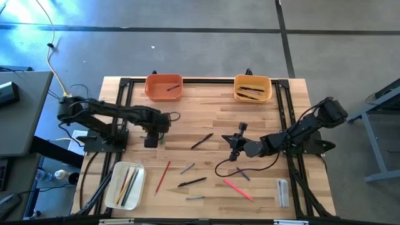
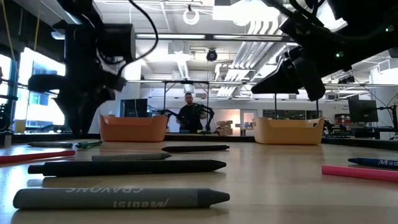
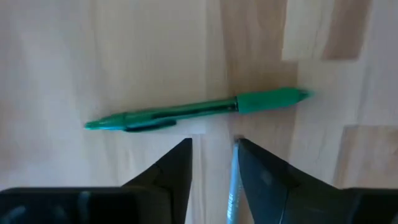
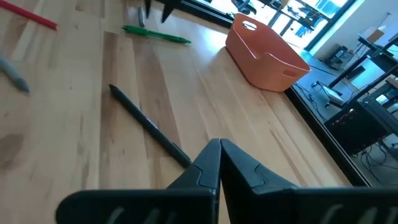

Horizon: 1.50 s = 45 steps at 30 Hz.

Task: Sort crayons/erasers/pens/pencils in bins
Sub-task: Put the gray crayon into the orange bin

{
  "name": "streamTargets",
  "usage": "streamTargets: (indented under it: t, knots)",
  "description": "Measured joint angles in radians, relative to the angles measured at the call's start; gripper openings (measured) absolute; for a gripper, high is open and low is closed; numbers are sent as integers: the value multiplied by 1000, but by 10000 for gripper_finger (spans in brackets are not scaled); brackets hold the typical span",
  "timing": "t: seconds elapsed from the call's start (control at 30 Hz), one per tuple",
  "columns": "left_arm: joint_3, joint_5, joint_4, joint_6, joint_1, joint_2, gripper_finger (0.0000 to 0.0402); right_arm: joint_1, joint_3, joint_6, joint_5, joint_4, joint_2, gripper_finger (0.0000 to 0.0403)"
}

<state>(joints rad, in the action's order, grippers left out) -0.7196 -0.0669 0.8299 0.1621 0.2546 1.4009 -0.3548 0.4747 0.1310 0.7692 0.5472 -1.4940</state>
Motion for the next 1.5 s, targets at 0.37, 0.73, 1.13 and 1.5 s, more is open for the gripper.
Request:
streamTargets:
  t: [0.37,0.73,1.13,1.5]
  knots:
    - [-4,-24,7,30,0,156,131,3,0,0,-3,3,0,0]
    - [-52,-24,181,77,-54,118,119,3,0,0,-4,3,0,0]
    - [-46,-85,110,232,-186,123,112,3,0,0,-8,2,0,0]
    - [-53,-106,95,299,-191,244,110,3,0,0,-23,2,0,0]
